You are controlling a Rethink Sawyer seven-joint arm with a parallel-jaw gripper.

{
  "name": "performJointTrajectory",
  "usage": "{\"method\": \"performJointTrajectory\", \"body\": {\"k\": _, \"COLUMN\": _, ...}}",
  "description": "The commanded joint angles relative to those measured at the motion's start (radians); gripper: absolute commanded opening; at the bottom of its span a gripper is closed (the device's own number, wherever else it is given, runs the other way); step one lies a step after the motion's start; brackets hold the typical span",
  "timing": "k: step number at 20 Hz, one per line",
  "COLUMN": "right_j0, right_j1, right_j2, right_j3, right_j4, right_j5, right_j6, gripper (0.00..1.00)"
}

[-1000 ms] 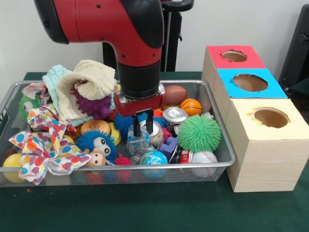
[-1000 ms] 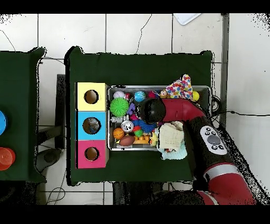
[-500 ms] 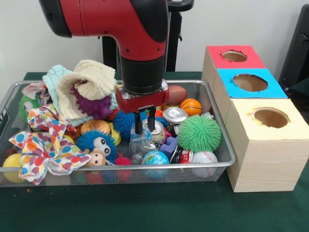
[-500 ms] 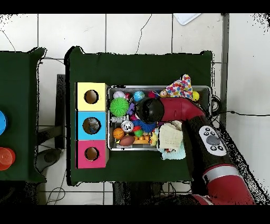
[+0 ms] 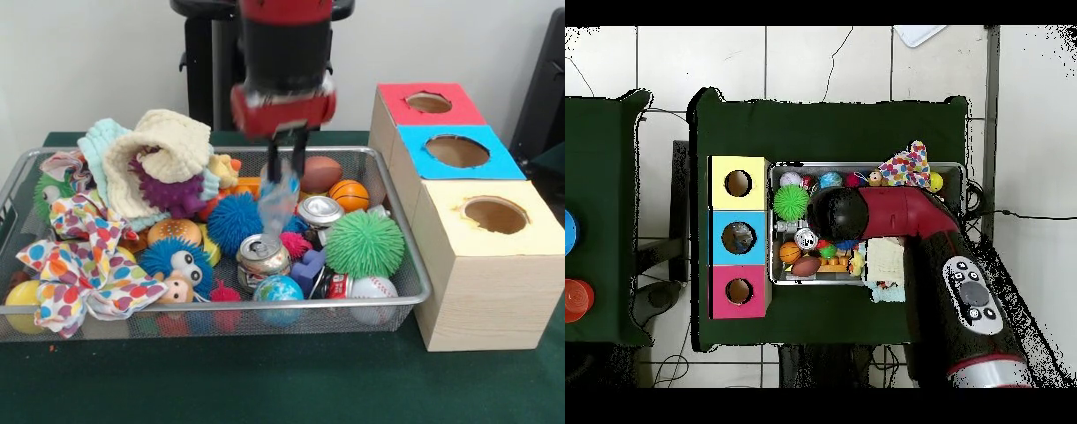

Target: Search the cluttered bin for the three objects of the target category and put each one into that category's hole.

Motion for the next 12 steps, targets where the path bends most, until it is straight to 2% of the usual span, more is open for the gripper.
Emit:
{"method": "performJointTrajectory", "body": {"k": 1, "right_j0": 0.068, "right_j1": -0.255, "right_j2": 0.003, "right_j3": 0.139, "right_j4": 0.137, "right_j5": 0.300, "right_j6": 0.101, "gripper": 0.00}}
{"method": "performJointTrajectory", "body": {"k": 8, "right_j0": 0.137, "right_j1": -0.261, "right_j2": -0.017, "right_j3": 0.140, "right_j4": 0.209, "right_j5": 0.297, "right_j6": 0.197, "gripper": 0.00}}
{"method": "performJointTrajectory", "body": {"k": 12, "right_j0": 0.215, "right_j1": -0.274, "right_j2": -0.050, "right_j3": 0.176, "right_j4": 0.256, "right_j5": 0.261, "right_j6": 0.294, "gripper": 0.00}}
